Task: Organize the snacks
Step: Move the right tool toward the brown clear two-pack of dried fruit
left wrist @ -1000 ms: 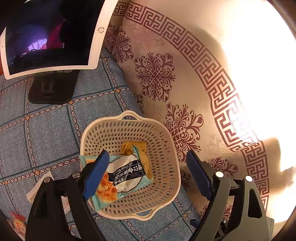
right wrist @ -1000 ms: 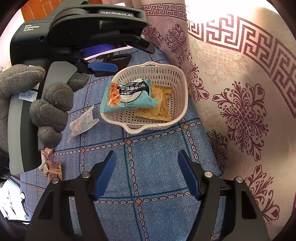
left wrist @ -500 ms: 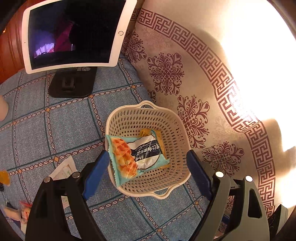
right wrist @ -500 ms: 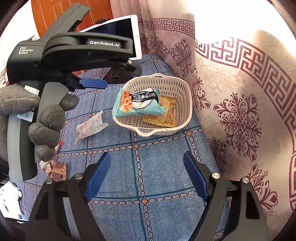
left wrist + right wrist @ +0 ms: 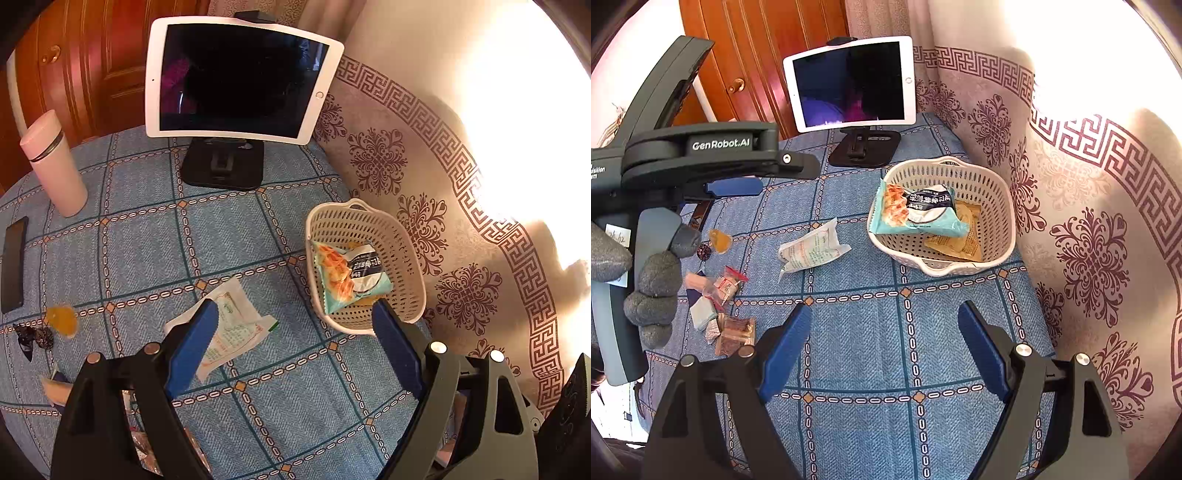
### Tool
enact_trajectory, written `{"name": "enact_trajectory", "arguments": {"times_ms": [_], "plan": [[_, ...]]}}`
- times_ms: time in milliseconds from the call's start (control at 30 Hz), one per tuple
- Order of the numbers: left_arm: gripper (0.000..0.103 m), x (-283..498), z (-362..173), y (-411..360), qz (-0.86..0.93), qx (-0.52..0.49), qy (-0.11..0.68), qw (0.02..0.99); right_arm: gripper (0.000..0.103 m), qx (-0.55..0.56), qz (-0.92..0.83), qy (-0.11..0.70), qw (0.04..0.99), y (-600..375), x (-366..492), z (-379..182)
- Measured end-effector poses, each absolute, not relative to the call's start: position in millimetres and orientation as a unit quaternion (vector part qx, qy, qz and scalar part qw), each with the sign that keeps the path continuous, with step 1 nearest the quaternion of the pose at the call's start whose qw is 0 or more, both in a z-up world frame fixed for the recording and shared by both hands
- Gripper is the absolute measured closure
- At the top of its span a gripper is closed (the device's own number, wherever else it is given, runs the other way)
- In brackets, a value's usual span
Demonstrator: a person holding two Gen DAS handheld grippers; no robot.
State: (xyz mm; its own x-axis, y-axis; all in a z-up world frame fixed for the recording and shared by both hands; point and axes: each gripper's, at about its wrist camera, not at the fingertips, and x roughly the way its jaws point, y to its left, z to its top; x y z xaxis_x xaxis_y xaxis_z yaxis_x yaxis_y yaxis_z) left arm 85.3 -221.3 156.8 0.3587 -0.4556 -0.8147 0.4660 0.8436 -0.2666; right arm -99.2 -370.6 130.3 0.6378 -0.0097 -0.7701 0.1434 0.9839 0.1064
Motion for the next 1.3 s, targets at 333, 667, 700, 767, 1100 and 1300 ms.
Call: {"name": "enact_trajectory", "arguments": {"times_ms": [333,667,700,767,1100,1300], "plan": [[0.017,80.0,157.2,-137.9,-0.209,-0.019,0.491,0.846,0.022,0.061,-0.011,0.416,0.907,-341.6,-89.9,146.1],[0.017,66.3,162.4,-79.4,-0.154,-0.026,0.477,0.865,0.022,0.046,0.024,0.419,0.907,-310.1,-76.6,152.3],[0.017,64.7,162.3,-73.9,-0.149,-0.028,0.476,0.866,0.022,0.044,0.028,0.42,0.906,-306.9,-75.8,152.5],[0.017,61.6,161.8,-63.0,-0.139,-0.032,0.476,0.868,0.022,0.043,0.034,0.422,0.905,-302.3,-74.4,152.9],[0.017,41.2,161.6,-20.9,-0.095,-0.043,0.466,0.879,0.022,0.068,0.049,0.441,0.893,-299.4,-66.7,142.5],[0.017,26.8,137.6,0.5,-0.069,-0.063,0.486,0.869,0.022,0.063,0.075,0.475,0.875,-283.5,-61.0,121.2]]}}
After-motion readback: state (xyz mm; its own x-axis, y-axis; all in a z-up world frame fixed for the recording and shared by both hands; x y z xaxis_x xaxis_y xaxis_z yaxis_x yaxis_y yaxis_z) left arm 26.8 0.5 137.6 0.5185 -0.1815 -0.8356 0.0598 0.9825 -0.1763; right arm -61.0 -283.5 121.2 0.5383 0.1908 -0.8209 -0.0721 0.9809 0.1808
